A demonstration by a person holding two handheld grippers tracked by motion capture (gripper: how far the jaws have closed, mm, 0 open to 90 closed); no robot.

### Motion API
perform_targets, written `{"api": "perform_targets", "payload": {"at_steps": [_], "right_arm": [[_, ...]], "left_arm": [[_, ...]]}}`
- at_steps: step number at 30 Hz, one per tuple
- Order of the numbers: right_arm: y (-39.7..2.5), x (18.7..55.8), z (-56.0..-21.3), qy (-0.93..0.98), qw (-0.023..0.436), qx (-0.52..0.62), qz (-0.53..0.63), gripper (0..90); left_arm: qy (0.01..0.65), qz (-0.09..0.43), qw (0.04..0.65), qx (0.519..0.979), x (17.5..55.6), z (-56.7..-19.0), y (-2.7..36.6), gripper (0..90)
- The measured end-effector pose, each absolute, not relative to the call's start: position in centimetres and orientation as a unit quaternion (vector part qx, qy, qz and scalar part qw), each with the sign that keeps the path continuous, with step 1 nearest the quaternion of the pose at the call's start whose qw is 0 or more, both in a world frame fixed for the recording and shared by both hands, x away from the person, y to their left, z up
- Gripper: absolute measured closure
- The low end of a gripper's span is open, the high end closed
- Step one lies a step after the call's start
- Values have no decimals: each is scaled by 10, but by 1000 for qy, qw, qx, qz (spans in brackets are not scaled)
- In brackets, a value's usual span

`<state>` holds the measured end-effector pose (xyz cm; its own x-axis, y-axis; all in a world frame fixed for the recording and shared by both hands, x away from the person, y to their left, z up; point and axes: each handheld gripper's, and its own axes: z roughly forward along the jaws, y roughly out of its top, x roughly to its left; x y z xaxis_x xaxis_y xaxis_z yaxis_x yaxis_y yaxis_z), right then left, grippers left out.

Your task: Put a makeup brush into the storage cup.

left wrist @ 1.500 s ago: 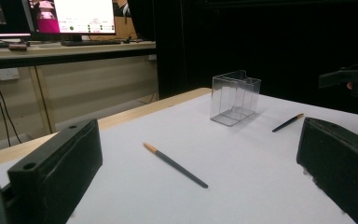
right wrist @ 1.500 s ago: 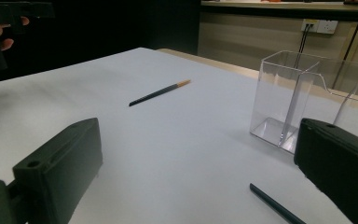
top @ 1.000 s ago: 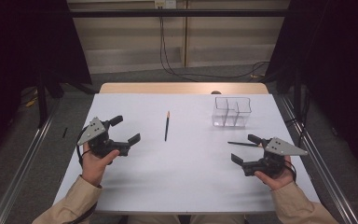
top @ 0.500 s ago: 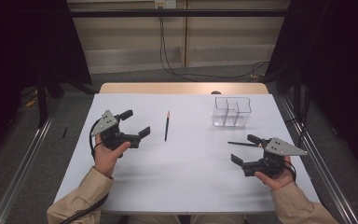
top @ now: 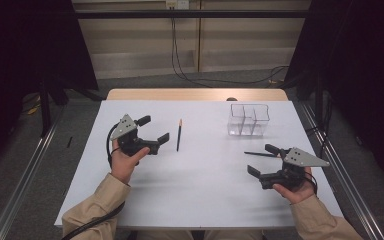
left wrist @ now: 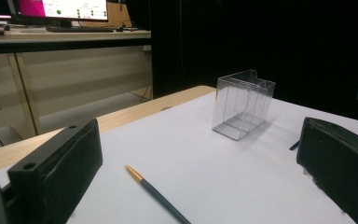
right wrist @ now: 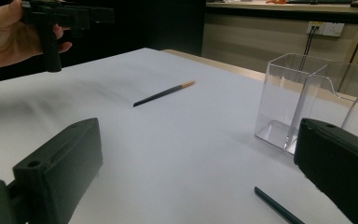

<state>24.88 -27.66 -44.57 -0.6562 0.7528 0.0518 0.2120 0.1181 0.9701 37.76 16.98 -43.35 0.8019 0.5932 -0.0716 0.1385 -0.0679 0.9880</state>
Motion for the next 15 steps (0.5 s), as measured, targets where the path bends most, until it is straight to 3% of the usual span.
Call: {"api": "perform_targets", "payload": {"at_steps": [15], "right_arm": [[-277, 249, -447, 709, 235, 342, 570, 5]], "left_arm": [[264, 165, 635, 707, 394, -439, 141, 0]]}}
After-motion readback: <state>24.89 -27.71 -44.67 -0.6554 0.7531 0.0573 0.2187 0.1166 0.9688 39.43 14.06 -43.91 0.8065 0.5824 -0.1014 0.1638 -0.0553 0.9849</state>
